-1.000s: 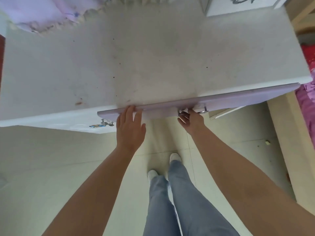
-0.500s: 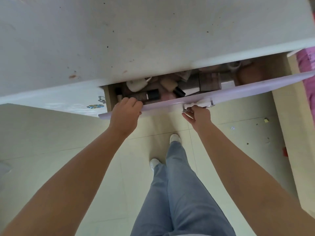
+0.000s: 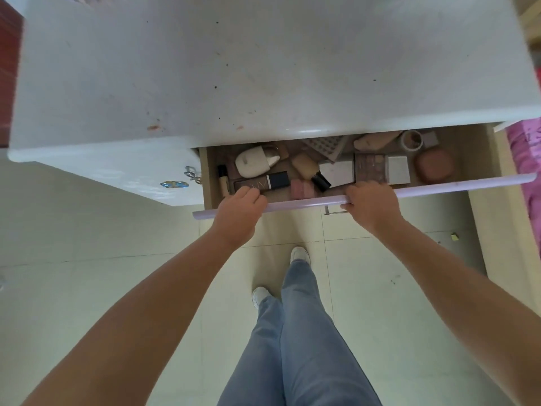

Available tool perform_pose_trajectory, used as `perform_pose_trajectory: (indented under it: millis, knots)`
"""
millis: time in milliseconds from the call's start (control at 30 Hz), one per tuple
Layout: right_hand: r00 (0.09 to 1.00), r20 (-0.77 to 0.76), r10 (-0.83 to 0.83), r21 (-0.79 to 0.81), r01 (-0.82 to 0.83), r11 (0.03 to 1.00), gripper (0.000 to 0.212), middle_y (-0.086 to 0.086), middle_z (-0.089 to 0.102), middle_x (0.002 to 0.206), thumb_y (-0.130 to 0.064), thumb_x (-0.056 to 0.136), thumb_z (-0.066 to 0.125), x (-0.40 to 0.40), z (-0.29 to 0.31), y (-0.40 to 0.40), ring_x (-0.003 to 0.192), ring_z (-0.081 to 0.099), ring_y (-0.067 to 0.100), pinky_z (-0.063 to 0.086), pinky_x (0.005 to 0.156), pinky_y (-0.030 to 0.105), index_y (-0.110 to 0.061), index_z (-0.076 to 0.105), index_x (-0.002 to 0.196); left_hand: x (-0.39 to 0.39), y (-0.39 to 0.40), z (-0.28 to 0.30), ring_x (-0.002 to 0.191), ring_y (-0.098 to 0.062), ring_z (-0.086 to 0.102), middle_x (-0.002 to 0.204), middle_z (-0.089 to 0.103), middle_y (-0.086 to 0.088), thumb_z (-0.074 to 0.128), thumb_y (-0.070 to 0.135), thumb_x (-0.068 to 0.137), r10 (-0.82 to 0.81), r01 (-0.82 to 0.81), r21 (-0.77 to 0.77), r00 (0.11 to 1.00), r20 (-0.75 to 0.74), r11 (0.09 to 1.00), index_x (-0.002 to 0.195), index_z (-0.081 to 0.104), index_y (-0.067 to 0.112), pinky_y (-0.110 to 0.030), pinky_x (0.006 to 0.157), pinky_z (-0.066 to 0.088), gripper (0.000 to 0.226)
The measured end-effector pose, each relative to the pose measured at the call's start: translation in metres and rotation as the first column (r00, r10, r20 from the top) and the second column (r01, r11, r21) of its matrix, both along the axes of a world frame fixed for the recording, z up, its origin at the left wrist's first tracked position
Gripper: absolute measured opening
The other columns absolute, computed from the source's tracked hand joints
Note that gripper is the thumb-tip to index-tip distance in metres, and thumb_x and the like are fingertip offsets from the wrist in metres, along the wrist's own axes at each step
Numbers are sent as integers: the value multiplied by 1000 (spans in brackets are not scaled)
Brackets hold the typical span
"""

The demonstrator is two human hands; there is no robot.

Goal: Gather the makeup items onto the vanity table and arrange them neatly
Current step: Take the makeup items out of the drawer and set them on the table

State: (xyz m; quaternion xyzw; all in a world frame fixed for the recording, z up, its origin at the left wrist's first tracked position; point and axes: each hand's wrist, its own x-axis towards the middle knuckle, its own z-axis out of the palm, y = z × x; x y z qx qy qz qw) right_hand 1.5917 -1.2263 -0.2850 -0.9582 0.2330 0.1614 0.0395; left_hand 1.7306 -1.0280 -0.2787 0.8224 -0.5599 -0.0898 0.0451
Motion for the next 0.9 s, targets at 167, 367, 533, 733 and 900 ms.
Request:
perform_pose_trajectory:
  millis: [167,367,533,733,900]
  knots:
    - [997,-50,57,-25,-58,998,25,4,64,96,-33,90,50,-1,-4,-6,91,56,21,32,66,25,-12,59,99,-1,2,2,59,-21,59,66,65,-8,83,2,49,-6,6,8,1000,5,1000,69,65,5,-19,44,39,27]
    - [995,-79,57,-33,-60,998,25,5,64,97,-31,89,50,-6,-12,1,92,56,23,34,66,26,-10,59,98,-5,7,-1,48,-12,55,54,58,2,89,9,28,-57,57,32,998,3,998,57,63,14,-13,36,36,39]
    - [995,-79,54,-17,-56,998,22,8,64,95,-26,89,52,-14,-16,7,93,56,26,32,64,26,-6,61,95,-12,12,-11,48,-12,55,55,59,2,89,9,29,-67,67,-10,998,-12,998,57,63,14,-13,36,38,38]
    - [999,31,8,19,-8,1000,13,19,66,83,-8,81,62,-18,-18,14,82,59,35,46,65,35,3,65,85,-13,14,-25,52,-14,56,59,61,0,87,8,35,-16,15,-41,1000,-23,999,60,64,13,-15,41,41,35]
    - [948,-309,76,287,17,958,41,1,60,107,-50,83,53,12,-13,12,97,53,20,42,77,29,-16,57,106,1,14,-33,103,-20,49,111,57,-5,44,39,91,166,-121,188,954,-250,975,112,54,11,-28,82,41,36]
